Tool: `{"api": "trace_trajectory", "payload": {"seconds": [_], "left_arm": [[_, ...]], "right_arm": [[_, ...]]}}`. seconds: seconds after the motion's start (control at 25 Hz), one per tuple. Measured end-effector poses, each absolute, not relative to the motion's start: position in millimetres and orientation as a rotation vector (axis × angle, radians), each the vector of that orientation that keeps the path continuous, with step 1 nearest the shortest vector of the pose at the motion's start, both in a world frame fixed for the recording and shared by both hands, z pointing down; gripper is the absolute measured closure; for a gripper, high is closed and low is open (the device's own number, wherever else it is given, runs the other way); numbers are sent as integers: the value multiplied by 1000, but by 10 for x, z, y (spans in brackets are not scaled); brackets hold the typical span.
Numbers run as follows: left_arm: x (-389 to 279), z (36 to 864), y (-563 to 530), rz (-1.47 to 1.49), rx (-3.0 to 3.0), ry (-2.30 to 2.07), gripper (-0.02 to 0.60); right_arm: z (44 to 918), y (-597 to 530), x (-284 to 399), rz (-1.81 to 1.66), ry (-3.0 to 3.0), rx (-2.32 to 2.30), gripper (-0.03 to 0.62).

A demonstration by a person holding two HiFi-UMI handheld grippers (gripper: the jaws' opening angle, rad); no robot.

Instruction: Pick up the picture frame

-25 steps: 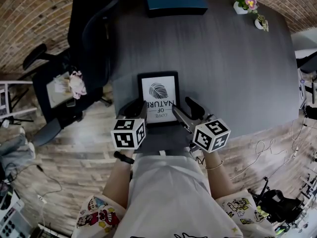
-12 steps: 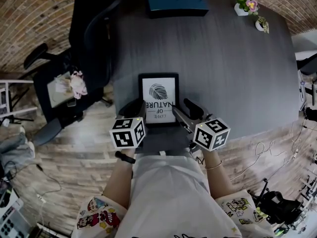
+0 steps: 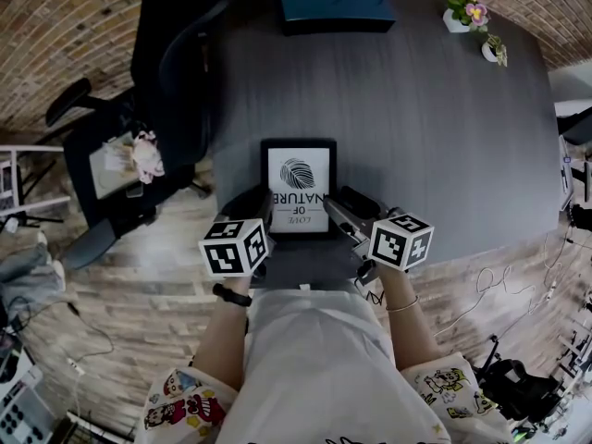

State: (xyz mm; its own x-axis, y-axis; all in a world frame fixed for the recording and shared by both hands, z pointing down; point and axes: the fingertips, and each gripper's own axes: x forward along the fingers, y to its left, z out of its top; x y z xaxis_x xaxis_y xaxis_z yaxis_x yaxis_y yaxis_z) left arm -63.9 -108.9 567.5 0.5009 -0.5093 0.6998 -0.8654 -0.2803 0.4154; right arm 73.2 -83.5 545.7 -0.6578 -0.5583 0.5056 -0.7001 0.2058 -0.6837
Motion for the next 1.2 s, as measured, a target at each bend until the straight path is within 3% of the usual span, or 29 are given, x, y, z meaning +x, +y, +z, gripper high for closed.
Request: {"api": "trace_trajectory", "payload": {"seconds": [0.6,1.2], "left_arm": [[-631,5691,-1098,523,1901,-1057,494],[-641,5727,-1090,475,1843,-978,494]], "right_arm": [[5549,-862,656,1942,-2202,919,391],[5376,-935,460,2115,-2236,510,407]]}}
